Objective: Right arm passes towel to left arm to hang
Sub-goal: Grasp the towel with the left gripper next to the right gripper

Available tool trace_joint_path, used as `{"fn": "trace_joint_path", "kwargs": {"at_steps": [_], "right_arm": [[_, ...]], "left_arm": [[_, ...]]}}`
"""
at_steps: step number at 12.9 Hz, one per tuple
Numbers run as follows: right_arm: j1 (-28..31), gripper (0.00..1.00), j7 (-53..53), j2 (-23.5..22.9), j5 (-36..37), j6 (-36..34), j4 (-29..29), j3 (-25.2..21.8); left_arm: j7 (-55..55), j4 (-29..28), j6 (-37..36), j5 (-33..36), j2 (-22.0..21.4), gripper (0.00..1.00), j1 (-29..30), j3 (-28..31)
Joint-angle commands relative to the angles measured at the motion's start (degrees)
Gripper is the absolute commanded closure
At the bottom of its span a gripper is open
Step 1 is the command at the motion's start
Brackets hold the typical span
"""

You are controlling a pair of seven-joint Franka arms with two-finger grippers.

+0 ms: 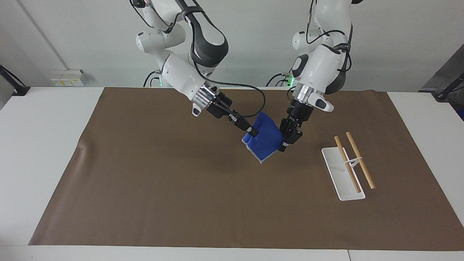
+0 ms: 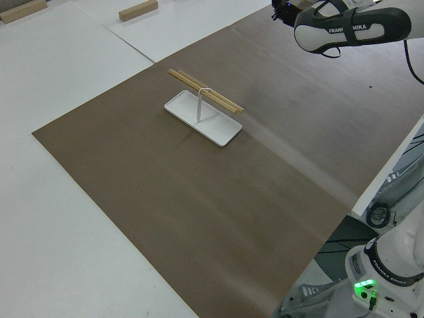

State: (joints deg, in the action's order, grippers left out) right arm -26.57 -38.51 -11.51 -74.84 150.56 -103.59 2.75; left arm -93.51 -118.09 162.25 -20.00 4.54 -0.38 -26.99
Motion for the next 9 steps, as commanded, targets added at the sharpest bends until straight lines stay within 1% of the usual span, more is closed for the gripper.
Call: {"fn": "trace_joint_path", "kwargs": {"at_steps": [1,3,4,5,6,8,9], "right_arm": [[0.29,1.0,-0.43,-0.18,-1.1,0.7,0.23,0.24],[0.29,1.0,-0.17,-0.18,-1.1,0.7,0.23,0.16],[0.37,0.8,0.36,-0.18,-0.84,0.7,0.14,0.15],[0.46,0.26,1.06,-0.18,0.12,0.78,-0.03,0.07],[0.72,0.0,3.68,-0.18,0.74,0.96,-0.64,-0.02],[1.86,0.0,10.43,-0.1,3.54,0.96,-1.78,-0.28],[2.74,0.0,13.52,-0.01,7.56,1.05,-2.57,-0.28]], "left_arm": [[5.93,0.49,-0.09,-0.22,0.03,1.0,0.29,0.27],[13.05,0.75,-0.62,-0.22,0.03,1.0,0.29,1.67],[15.44,0.93,-0.71,-0.22,0.03,1.0,0.29,2.46],[16.42,1.62,-0.8,-0.22,0.21,1.0,0.29,3.34],[16.51,2.41,-0.8,-0.22,0.82,1.0,0.29,4.3],[16.51,4.35,-0.97,-0.13,1.7,1.0,0.29,5.71],[16.51,4.7,-1.76,-0.13,1.88,1.0,0.38,5.89]]}}
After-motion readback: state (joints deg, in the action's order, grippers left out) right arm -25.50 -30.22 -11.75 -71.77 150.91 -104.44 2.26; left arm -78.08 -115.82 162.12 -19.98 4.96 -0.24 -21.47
